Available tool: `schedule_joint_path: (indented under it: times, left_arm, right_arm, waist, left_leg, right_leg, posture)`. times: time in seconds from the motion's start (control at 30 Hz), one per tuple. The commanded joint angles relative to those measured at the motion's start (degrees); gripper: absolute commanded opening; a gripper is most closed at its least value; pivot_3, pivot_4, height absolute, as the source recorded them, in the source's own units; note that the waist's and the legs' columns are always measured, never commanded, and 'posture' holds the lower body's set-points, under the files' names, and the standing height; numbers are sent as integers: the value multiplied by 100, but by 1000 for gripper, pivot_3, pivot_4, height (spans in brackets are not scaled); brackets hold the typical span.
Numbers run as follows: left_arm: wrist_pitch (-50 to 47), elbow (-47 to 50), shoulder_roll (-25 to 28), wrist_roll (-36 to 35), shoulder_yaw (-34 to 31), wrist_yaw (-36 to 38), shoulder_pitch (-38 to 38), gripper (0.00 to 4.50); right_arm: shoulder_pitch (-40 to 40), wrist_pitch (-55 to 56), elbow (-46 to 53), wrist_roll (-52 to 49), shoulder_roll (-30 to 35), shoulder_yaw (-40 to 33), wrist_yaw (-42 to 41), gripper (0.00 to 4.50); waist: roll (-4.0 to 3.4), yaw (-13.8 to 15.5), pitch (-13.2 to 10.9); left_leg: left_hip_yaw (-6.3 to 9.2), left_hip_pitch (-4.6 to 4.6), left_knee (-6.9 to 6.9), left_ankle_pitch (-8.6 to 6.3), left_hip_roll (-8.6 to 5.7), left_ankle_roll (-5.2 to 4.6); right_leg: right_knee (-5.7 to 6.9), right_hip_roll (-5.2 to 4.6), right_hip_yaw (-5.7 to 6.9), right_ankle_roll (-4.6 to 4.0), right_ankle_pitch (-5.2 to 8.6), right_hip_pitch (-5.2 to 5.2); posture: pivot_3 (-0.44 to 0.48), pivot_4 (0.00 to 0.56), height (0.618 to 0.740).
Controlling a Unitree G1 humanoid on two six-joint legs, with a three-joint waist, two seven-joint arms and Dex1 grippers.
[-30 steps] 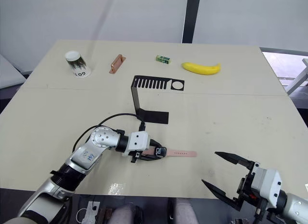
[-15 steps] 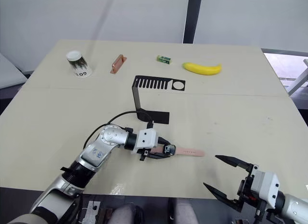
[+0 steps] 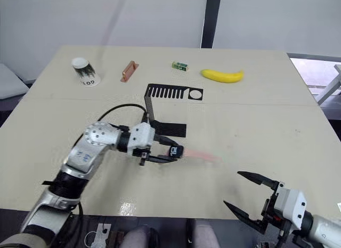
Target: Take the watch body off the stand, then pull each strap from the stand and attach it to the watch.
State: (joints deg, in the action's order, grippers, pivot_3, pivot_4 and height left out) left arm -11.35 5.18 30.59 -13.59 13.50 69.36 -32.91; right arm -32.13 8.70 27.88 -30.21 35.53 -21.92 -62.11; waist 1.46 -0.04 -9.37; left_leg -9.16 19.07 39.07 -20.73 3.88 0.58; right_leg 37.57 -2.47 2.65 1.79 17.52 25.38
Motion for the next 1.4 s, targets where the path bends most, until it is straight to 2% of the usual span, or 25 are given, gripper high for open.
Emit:
schedule_joint_path:
  times: [0.03, 0.23, 0.33, 0.57, 0.83, 0.93, 1.17, 1.23, 1.3, 1.33, 1.4]
  left_arm:
    - [6, 356, 345, -365, -419, 212, -66, 1598]
    - [-512, 596, 1167, -647, -759, 502, -112, 1598]
    - [-671, 669, 1295, -688, -683, 545, -117, 1598]
    - [-619, 637, 706, -278, -35, 132, 30, 1598]
    - [-60, 93, -132, 726, 912, -571, 202, 1598]
    - [-1, -245, -456, 906, 1023, -824, 160, 1598]
    - [420, -672, -700, 1181, 1186, -935, 290, 1598]
    - [359, -666, -726, 1088, 1058, -962, 329, 1598]
    - [371, -654, -761, 996, 946, -1000, 347, 2635]
    - [353, -630, -744, 955, 924, -952, 351, 2966]
    - [412, -459, -591, 718, 784, -701, 437, 3956]
  right_arm:
    - [41, -62, 253, -64, 61, -34, 109, 4433]
    - [105, -252, 384, -108, 120, -80, 165, 4433]
    - [148, -333, 428, -109, 136, -78, 190, 4433]
    - [275, -600, 648, -122, 206, -58, 306, 4433]
    - [129, -807, 911, -206, 265, -217, 399, 4433]
    - [85, -866, 975, -218, 255, -268, 424, 4433]
    - [84, -954, 1031, -212, 288, -274, 423, 4433]
    - [114, -983, 1025, -220, 302, -269, 413, 4433]
    - [136, -1003, 1009, -224, 309, -269, 396, 4500]
    - [150, -1006, 993, -224, 317, -269, 386, 4500]
    - [204, -1012, 918, -245, 357, -297, 352, 4500]
  waist:
    - [1, 12, -1]
    - [0, -10, -1]
    - [0, -9, -1]
    - [1, 12, -1]
    - [0, -2, -1]
    - [1, 0, -1]
    - [1, 1, 0]
    - [1, -3, 0]
    - [1, -4, 0]
    - [1, -2, 0]
    - [1, -9, 0]
  left_leg:
    - [4, 3, 2, 0, -1, 0]
    - [5, 3, 1, 0, -1, 0]
    - [4, 2, 1, 0, 0, 0]
    - [6, 7, 3, 0, -6, 0]
    - [2, 3, 3, 1, -8, 1]
    - [3, 4, 3, 0, -9, 1]
    - [4, 3, 2, 0, -6, 0]
    - [5, 3, 2, 0, -5, -1]
    - [5, 2, 2, 0, -5, -1]
    - [5, 2, 2, 0, -4, -1]
    - [5, 3, 2, 0, -4, -1]
  right_leg:
    - [0, 0, 2, 0, 0, 0]
    - [-1, 4, 2, 0, 0, 0]
    - [1, 6, 1, 0, 1, 0]
    - [-2, 5, 0, 2, 0, 0]
    - [0, 11, -4, 1, 0, 0]
    - [-1, 10, -4, 2, 0, 0]
    - [0, 7, -3, 2, 0, 0]
    - [0, 6, -2, 2, -1, 0]
    - [1, 7, -2, 1, 0, 0]
    - [1, 7, -2, 1, 0, 0]
    - [1, 6, -2, 1, 0, 0]
  posture:
    - [0, 150, 740]
    - [0, 150, 740]
    - [0, 150, 740]
    - [0, 150, 740]
    - [0, 150, 740]
    - [0, 150, 740]
    - [0, 150, 740]
    - [0, 150, 740]
    - [0, 150, 740]
    - [0, 150, 740]
    - [0, 150, 740]
